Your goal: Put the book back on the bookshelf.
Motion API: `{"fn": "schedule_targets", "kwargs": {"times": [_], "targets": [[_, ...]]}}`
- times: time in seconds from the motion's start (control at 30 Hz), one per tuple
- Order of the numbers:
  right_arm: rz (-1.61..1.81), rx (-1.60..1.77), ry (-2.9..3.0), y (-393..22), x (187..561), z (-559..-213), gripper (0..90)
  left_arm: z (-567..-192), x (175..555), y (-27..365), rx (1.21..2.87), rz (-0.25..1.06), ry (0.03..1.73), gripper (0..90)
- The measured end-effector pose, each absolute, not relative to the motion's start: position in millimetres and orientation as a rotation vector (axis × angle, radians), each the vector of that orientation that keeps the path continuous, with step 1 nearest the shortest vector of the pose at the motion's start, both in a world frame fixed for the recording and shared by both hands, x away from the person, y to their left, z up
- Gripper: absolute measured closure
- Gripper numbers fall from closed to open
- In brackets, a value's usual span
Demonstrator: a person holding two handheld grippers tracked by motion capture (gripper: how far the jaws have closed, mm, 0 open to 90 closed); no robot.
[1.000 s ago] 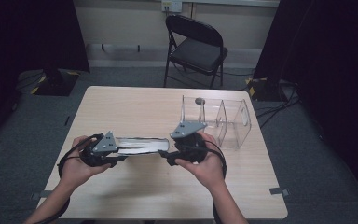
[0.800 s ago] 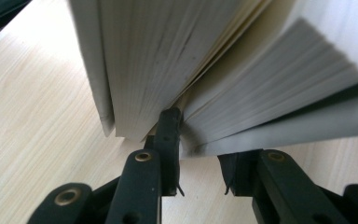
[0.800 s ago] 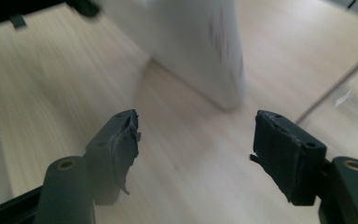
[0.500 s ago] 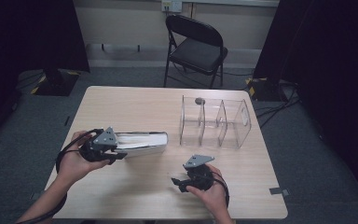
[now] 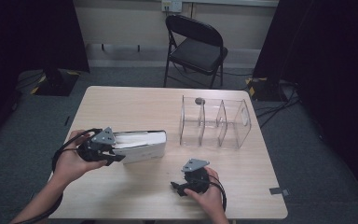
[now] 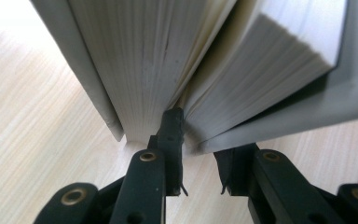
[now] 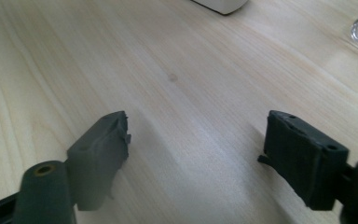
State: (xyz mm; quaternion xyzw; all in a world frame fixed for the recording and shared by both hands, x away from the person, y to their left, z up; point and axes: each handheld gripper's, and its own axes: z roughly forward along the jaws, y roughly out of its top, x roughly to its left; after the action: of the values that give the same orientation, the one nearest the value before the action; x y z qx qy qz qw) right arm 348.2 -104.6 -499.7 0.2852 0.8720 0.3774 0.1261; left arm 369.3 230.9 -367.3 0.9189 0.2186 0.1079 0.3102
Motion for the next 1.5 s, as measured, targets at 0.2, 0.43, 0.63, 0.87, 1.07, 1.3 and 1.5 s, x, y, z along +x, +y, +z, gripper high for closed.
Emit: {"fn": "schedule_targets", "kwargs": {"times": [0.2,0.43,0.63,0.87,1.07,1.3,1.5], "targets": [[1.108,0.818,2.541,-104.5,348.6,-501.1,14.6,-364.1,372.6,230.4,2.451,0.267,0.586,73.9],[1.108,0.817,2.541,-104.5,348.8,-501.1,14.4,-360.3,376.3,230.7,2.456,0.232,0.595,75.4],[1.111,0.817,2.543,-104.1,349.7,-501.4,13.6,-357.5,375.3,231.0,2.453,0.181,0.624,77.1],[1.11,0.816,2.543,-104.0,349.7,-501.4,13.6,-357.3,372.7,230.1,2.455,0.189,0.614,77.3],[1.111,0.817,2.547,-104.0,350.0,-501.4,13.2,-356.6,369.3,233.1,2.47,0.164,0.591,77.3],[1.107,0.82,2.547,-103.6,350.1,-501.3,12.7,-356.7,368.5,234.4,2.467,0.165,0.593,76.9],[1.1,0.837,2.548,-103.0,349.7,-501.1,12.2,-358.3,371.7,238.6,2.442,0.151,0.607,76.0]]}}
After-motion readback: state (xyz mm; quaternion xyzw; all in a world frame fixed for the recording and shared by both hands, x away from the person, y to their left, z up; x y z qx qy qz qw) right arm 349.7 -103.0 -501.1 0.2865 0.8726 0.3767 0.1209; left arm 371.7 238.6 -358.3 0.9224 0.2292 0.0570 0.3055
